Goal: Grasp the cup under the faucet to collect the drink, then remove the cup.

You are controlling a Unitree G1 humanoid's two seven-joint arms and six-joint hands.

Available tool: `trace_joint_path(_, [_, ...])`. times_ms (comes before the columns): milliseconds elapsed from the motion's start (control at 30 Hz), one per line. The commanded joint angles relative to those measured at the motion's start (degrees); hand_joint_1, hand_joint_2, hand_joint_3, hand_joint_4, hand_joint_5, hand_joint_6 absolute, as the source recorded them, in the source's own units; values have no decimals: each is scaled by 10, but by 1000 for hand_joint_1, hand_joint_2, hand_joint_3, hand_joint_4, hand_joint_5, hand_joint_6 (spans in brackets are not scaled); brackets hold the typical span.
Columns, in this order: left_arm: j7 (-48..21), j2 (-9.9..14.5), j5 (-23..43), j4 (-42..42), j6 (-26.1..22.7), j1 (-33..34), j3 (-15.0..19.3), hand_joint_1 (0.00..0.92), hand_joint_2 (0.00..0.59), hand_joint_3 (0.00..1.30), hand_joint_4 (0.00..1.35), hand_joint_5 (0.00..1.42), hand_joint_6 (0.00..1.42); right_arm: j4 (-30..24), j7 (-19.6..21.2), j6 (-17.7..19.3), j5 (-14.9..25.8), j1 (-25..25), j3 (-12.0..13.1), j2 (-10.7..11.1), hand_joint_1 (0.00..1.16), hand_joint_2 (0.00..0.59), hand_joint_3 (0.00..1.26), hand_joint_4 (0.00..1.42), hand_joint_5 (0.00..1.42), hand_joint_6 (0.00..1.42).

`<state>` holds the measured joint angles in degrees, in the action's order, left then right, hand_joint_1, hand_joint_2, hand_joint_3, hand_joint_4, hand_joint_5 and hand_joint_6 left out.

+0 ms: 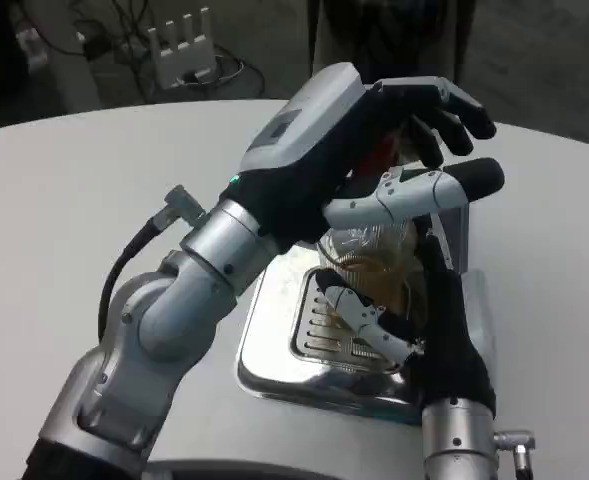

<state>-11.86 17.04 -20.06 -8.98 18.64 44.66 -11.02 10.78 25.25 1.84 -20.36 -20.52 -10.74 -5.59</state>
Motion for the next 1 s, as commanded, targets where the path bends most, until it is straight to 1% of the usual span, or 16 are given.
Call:
trace_joint_path(33, [-10,11,-6,0,7,-7,-5,0,100,534,531,589,555,13,23,-10,-16,-7,-10,-29,745,191,54,69,96,177])
trace_joint_path(233, [-9,24,-24,11,12,-6,-9,0,101,541,533,590,555,17,39,-17,-25,-13,-19,-30,752,188,54,80,107,177])
trace_joint_path(367, [-8,33,-35,20,15,-9,-12,0,101,545,534,594,555,12,49,-28,-35,-11,-25,-36,774,186,63,94,109,191])
trace_joint_path(667, [-6,37,-37,27,13,-15,-11,0,102,548,534,597,566,17,72,-40,-43,-13,-36,-40,808,180,75,115,129,208])
trace_joint_path(800, [-8,39,-32,30,11,-18,-8,0,103,548,534,597,572,21,93,-41,-42,-12,-35,-49,822,184,92,134,152,227])
trace_joint_path(933, [-8,41,-31,34,10,-23,-6,0,103,548,534,597,575,23,122,-45,-57,-16,-41,-55,832,175,121,160,178,256])
trace_joint_path(1000, [-8,42,-30,36,9,-25,-4,0,103,548,534,597,576,25,132,-48,-61,-18,-44,-56,837,180,155,197,228,303])
